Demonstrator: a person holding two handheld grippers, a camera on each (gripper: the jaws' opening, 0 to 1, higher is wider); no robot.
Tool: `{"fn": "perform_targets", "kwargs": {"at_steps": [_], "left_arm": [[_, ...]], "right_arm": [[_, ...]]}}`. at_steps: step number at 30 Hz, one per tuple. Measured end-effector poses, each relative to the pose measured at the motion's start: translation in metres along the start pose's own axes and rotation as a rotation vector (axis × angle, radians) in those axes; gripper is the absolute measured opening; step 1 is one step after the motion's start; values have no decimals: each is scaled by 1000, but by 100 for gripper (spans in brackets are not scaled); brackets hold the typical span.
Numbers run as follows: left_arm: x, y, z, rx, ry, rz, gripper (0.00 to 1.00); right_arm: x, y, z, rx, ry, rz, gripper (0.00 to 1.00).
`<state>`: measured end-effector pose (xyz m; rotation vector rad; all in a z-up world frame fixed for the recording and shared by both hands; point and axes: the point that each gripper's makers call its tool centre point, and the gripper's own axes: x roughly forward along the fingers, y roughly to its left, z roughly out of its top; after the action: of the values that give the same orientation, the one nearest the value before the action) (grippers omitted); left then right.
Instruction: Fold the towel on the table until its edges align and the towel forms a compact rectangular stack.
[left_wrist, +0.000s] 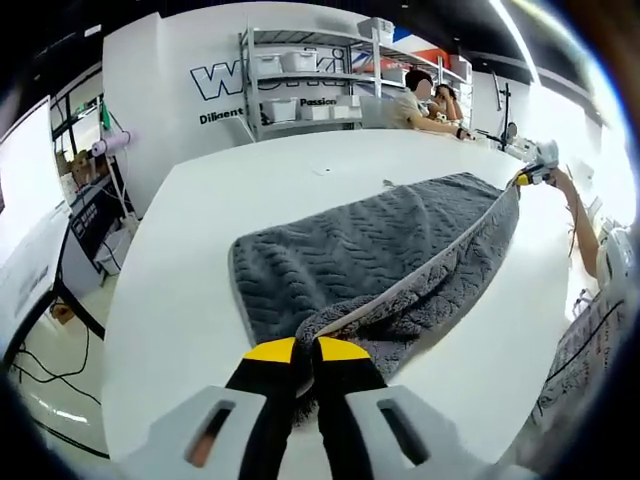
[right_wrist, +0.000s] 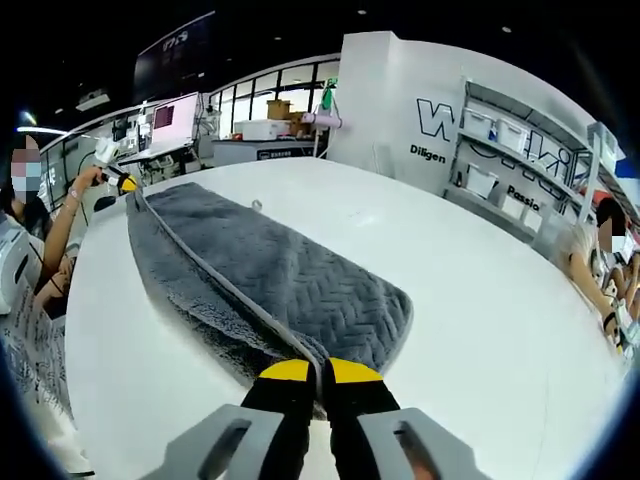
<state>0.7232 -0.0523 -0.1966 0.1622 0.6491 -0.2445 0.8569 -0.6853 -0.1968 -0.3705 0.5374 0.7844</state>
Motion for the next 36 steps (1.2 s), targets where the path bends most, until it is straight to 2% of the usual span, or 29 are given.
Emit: {"fn": "perform_targets", "kwargs": {"at_steps": [7, 23, 36], "left_arm": [[7, 8, 8, -17, -16, -4, 7], [24, 23, 30, -30, -66, 17, 7], [32, 36, 61, -22, -131, 72, 7]], "right_arm": [[8, -8, 6, 15, -19, -27, 4], [19, -22, 17, -26, -7, -74, 4], [29, -37, 29, -39, -24, -117, 4]]}}
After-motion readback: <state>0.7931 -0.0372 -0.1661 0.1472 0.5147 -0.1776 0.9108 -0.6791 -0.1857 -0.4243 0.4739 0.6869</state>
